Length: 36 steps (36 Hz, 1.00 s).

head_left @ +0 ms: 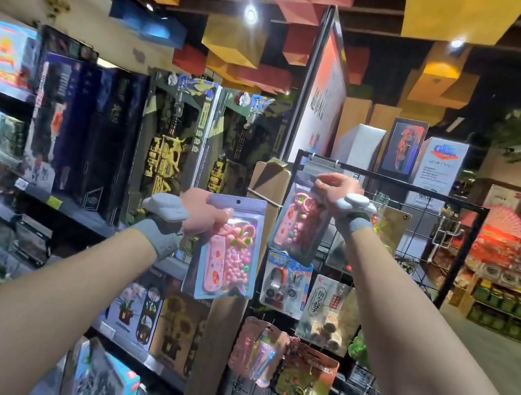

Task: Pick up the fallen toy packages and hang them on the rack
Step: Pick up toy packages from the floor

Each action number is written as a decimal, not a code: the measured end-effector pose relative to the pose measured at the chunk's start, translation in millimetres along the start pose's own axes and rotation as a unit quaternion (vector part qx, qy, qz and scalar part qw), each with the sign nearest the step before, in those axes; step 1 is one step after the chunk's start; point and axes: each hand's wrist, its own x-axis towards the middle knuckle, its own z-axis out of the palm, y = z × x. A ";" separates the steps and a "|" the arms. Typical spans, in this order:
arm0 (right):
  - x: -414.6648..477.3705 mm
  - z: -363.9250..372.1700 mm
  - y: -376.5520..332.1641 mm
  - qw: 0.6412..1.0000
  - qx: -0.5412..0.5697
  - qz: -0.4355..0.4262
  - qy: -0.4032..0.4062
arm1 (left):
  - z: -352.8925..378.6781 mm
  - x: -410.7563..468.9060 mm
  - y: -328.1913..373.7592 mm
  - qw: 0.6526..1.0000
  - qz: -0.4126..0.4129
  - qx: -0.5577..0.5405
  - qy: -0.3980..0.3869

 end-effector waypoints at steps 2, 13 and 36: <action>-4.1 1.2 -0.7 0.999 0.035 0.004 -0.008 | 2.7 1.8 1.5 1.000 0.005 -0.014 -0.003; -13.7 5.8 -5.0 0.987 0.155 0.019 -0.027 | 9.6 6.9 11.3 0.998 0.036 0.042 -0.010; 35.0 8.4 15.4 0.976 -0.210 -0.006 0.058 | 24.8 24.4 6.7 0.998 0.033 0.031 -0.033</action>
